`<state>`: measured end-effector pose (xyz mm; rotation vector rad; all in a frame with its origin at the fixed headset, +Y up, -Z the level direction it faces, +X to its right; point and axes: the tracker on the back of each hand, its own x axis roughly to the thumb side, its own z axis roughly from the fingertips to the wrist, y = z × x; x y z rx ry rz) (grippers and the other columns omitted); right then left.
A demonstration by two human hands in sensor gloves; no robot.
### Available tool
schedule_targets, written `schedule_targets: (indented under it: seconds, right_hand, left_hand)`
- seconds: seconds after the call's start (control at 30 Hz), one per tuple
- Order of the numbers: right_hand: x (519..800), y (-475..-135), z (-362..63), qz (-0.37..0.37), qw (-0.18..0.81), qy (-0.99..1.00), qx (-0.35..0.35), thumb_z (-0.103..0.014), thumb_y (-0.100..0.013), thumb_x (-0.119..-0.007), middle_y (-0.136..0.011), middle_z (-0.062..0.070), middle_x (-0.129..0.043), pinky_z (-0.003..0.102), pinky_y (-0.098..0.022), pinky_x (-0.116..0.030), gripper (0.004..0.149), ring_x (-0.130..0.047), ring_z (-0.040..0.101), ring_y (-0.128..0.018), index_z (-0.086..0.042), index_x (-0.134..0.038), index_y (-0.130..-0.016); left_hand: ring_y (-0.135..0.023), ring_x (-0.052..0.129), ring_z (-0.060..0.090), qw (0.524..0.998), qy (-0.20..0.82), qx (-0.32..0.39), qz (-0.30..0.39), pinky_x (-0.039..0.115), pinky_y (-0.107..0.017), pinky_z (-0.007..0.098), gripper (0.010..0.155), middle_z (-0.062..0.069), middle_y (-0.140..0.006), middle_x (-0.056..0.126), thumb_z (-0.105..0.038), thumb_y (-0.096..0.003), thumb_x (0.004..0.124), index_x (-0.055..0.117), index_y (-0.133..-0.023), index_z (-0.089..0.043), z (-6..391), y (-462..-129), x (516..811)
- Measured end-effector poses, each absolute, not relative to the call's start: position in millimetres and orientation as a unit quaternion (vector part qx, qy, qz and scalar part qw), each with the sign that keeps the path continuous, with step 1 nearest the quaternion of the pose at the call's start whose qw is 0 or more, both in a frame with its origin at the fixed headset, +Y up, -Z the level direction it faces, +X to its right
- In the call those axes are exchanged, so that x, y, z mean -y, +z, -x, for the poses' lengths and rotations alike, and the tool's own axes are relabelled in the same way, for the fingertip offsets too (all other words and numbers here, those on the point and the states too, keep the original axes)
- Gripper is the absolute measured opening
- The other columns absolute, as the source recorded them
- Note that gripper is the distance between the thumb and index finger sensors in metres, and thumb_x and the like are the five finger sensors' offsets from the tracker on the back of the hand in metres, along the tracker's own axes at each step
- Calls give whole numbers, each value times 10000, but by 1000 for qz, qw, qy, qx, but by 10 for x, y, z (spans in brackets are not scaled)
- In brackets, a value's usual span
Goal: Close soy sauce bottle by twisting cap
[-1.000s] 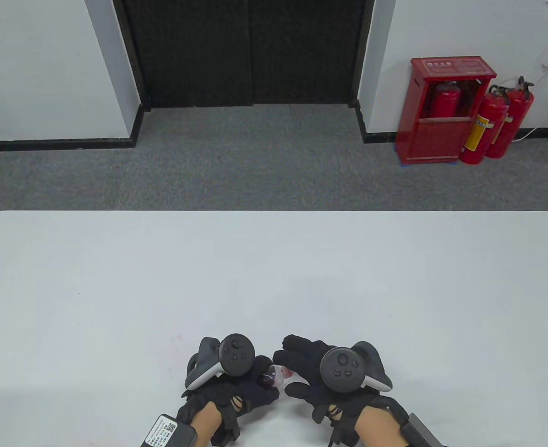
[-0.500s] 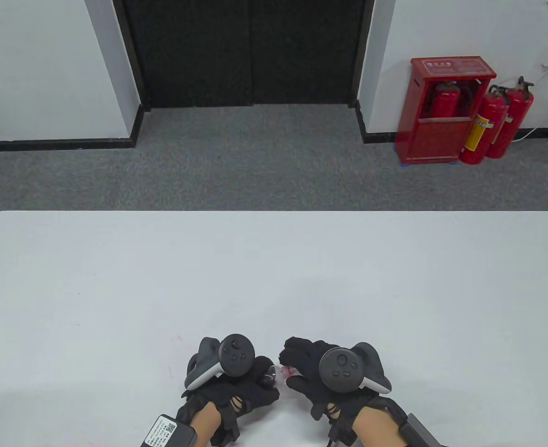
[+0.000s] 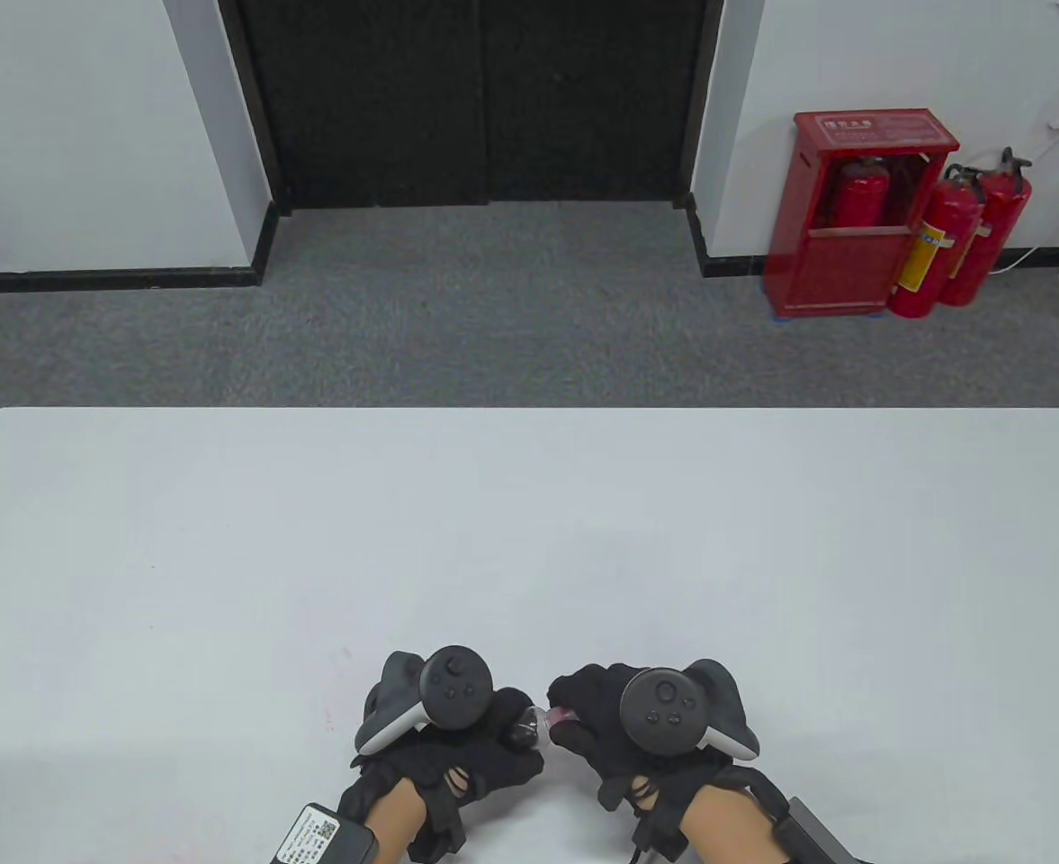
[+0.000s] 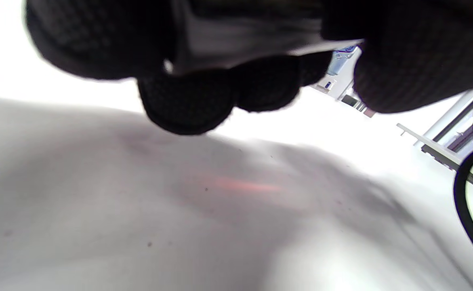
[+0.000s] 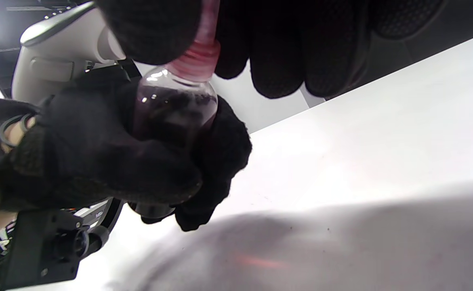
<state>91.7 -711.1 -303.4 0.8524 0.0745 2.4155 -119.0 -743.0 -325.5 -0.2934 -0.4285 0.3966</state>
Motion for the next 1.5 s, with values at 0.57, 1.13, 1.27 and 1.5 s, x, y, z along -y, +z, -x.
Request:
schedule_targets:
  seconds: [0.57,1.13,1.27,1.5]
  right_hand:
    - [7055,-3018,-909,-259,342,903,-32,-562,-414,-783,-386,123,-1050,605,-370,-801,589,-973,294,-189,-46,-988,-613]
    - [7261,-3053,-987,-106,434,882,-148,-559,-430,-758,-361,105,-1052,577,-365,-817,586,-977,269,-159,-49,-989,-603]
    - [7312,-3054,-960,-113,417,888,-154,-573,-431,-741,-447,102,-1055,598,-411,-794,587,-1007,304,-257,-74,-961,-648]
    - [7161,-3065,-1106,-122,462,872,-107,-559,-423,-726,-834,167,-955,685,-532,-682,639,-956,459,-647,-117,-833,-873]
  left_hand:
    - [-554,1134,144,942,196,239,132,915,-320,386,529,-202,-702,1022,-674,-327,968,868,-814,-496,1187,-3215,7305]
    - [-513,1145,131,958,134,243,68,921,-292,373,533,-210,-680,1035,-681,-322,979,877,-810,-491,1149,-3181,7246]
    - [-527,1138,118,959,123,241,81,922,-303,362,541,-225,-693,1023,-689,-329,977,859,-824,-503,1169,-3189,7280]
    - [-563,1123,109,952,192,218,94,924,-324,352,562,-232,-721,991,-697,-348,948,808,-853,-497,1217,-3239,7358]
